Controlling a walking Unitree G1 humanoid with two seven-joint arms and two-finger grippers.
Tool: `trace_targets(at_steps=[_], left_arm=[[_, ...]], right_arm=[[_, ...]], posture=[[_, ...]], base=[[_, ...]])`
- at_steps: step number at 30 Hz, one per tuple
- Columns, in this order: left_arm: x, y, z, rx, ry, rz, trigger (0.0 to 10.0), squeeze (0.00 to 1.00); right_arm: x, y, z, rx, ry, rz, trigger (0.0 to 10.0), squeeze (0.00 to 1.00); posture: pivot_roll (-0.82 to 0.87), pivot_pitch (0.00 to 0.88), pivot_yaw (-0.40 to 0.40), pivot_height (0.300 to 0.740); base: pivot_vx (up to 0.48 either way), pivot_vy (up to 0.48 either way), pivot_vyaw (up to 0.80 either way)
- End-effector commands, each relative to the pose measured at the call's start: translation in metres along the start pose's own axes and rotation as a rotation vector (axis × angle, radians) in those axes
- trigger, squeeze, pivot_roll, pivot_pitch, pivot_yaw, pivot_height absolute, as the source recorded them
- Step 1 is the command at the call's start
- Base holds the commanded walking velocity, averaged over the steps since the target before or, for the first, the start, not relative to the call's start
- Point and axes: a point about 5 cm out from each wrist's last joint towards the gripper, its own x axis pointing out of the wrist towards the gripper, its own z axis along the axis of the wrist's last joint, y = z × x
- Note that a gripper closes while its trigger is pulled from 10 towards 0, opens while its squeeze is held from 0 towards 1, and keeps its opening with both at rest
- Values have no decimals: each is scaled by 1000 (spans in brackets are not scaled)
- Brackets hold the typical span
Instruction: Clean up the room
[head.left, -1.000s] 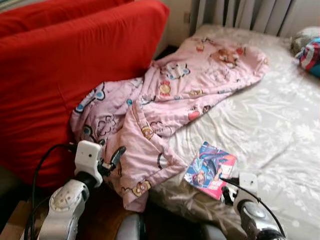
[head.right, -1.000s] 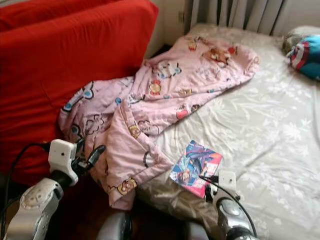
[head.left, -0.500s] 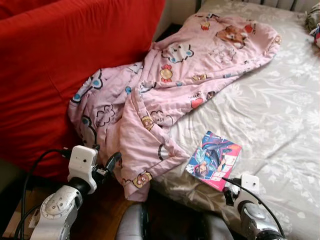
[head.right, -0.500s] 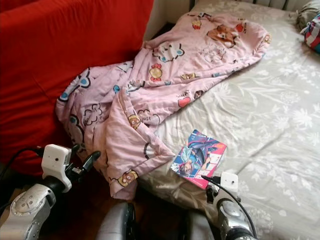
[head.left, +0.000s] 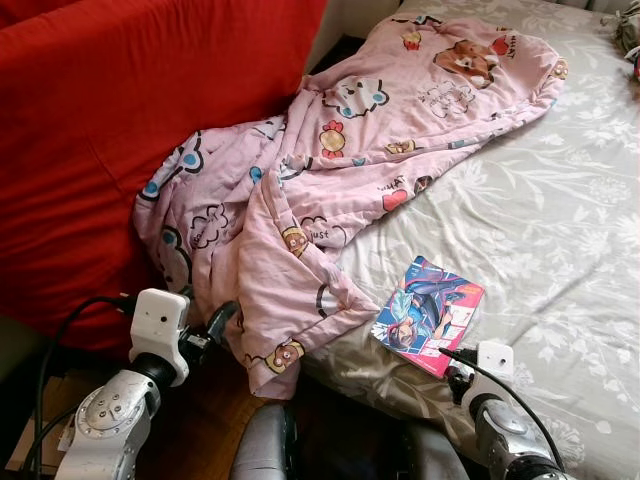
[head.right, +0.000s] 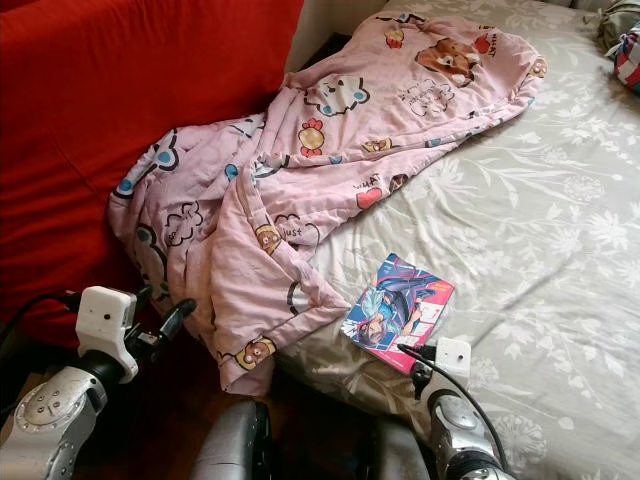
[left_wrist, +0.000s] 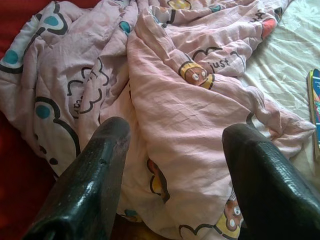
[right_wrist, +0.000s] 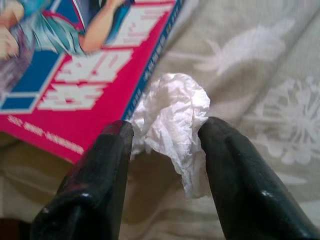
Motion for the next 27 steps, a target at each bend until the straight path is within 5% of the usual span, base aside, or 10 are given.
trace_targets(at_steps=[1,27], left_arm=[[-4,2,-1,4,9,10,10000,0],[6,7,-12,-6,17,55,10000,0]], right_arm=[[-1,4,-6,-3,17,12,0,0],[-2,2,-4,30,-31,-13,0,0]], posture=[[184,233,67,642],[157,146,34,642]], base=[[0,0,0],[0,0,0]])
